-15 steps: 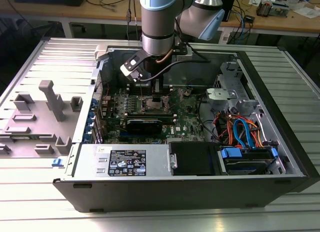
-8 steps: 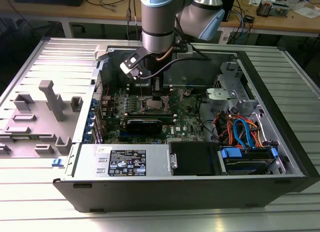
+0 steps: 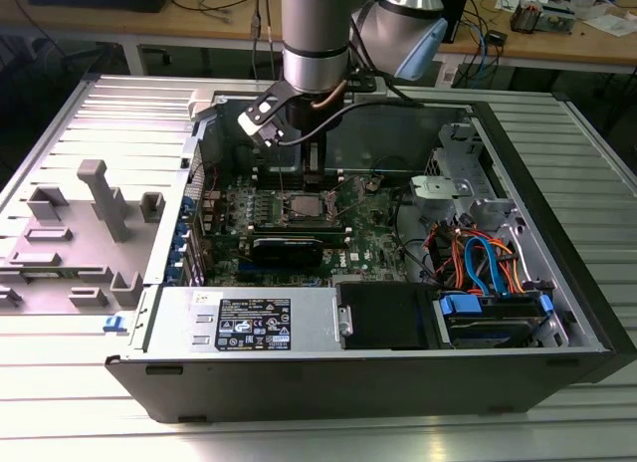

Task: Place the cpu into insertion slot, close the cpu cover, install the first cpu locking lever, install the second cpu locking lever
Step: 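Close the cpu cover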

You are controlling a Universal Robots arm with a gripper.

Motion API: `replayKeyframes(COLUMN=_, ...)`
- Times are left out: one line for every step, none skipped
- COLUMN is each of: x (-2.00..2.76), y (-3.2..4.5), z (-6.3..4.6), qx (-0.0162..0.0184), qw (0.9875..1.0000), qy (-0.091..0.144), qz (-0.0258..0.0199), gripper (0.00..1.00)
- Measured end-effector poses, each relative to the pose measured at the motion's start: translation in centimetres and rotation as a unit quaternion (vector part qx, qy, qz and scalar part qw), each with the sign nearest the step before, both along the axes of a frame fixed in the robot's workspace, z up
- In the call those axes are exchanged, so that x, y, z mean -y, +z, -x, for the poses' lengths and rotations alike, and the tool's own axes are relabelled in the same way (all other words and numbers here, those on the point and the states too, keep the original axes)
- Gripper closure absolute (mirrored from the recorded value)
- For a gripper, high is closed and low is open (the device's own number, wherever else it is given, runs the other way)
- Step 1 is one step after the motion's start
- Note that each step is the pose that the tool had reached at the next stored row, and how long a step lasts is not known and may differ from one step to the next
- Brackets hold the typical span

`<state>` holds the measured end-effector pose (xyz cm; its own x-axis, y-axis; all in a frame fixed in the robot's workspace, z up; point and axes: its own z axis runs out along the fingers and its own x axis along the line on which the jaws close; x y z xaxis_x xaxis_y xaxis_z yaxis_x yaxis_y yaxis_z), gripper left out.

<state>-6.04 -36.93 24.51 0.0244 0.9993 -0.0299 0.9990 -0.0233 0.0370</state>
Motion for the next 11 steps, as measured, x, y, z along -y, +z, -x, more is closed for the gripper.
replayKeyframes(x=0.0, y=0.19, z=0.0, qx=0.0, qw=1.0, qy=0.0, qz=0.0, gripper=0.89)
replayKeyframes(x=0.0, y=0.57, z=0.0, qx=0.0, qw=1.0, qy=0.0, qz=0.0, gripper=0.89)
replayKeyframes(x=0.0, y=0.81, z=0.0, qx=0.0, qw=1.0, qy=0.0, qz=0.0, gripper=0.89)
replayKeyframes(x=0.0, y=1.01, z=0.0, qx=0.0, qw=1.0, qy=0.0, qz=0.0, gripper=0.89)
replayKeyframes(x=0.0, y=1.28, z=0.0, qx=0.0, qw=1.0, qy=0.0, qz=0.0, gripper=0.89)
replayKeyframes(x=0.0, y=1.61, z=0.0, qx=0.0, qw=1.0, qy=0.0, qz=0.0, gripper=0.89)
replayKeyframes(x=0.0, y=1.73, z=0.0, qx=0.0, qw=1.0, qy=0.0, qz=0.0, gripper=0.89)
replayKeyframes(x=0.0, y=1.74, z=0.0, qx=0.0001, qw=1.0, qy=0.0, qz=-0.0001, gripper=0.89)
replayKeyframes(x=0.0, y=1.74, z=0.0, qx=0.0001, qw=1.0, qy=0.0, qz=-0.0001, gripper=0.89)
replayKeyframes(x=0.0, y=1.75, z=0.0, qx=0.0, qw=1.0, qy=0.0, qz=-0.0001, gripper=0.89)
replayKeyframes(x=0.0, y=1.75, z=0.0, qx=0.0, qw=1.0, qy=0.0, qz=0.0, gripper=0.89)
